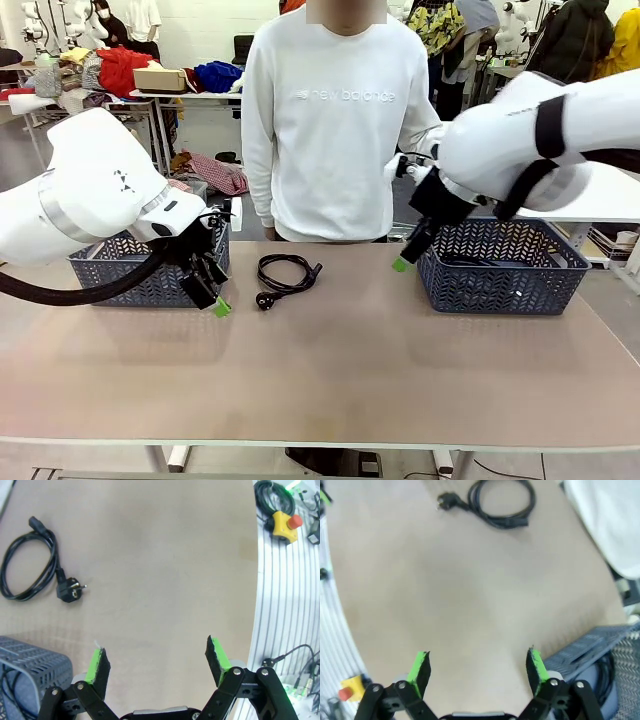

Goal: Organize the cables according to human instructions.
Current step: Pick up a bundle of cables and place it in the basket indicated by the human.

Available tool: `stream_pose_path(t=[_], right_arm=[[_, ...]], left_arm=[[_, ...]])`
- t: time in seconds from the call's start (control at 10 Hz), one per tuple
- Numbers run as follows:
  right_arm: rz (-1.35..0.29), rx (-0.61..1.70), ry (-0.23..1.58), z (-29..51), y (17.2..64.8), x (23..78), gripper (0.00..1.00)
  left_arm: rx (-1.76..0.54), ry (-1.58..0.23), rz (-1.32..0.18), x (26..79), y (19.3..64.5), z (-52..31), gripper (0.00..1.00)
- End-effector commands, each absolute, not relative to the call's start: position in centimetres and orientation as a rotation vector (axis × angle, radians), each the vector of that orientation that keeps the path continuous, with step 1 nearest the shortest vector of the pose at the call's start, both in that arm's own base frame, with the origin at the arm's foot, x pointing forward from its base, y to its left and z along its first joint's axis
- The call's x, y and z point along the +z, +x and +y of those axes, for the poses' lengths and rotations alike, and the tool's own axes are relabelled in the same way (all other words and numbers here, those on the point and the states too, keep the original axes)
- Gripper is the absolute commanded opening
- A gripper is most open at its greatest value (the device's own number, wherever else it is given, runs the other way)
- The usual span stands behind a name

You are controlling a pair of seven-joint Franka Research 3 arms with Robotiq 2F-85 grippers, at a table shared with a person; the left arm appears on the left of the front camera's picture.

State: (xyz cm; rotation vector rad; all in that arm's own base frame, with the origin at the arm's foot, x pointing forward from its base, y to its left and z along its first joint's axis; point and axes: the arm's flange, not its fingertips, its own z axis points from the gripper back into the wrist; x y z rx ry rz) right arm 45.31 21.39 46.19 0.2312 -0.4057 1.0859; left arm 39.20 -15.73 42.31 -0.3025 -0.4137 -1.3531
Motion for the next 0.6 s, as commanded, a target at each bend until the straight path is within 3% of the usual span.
stream_pose_path(t=[0.0,0.5], right_arm=[[-0.360,1.285,0.230,23.6,49.1,46.9,1.00],[-0.245,1.846,0.186,28.7,53.8,46.4,1.00]], left_arm=[[-1.349,-0.308,-0.408,42.4,39.1,-15.5,1.00],[-1.349,-0.308,-0.408,42.4,39.1,-15.5,1.00]])
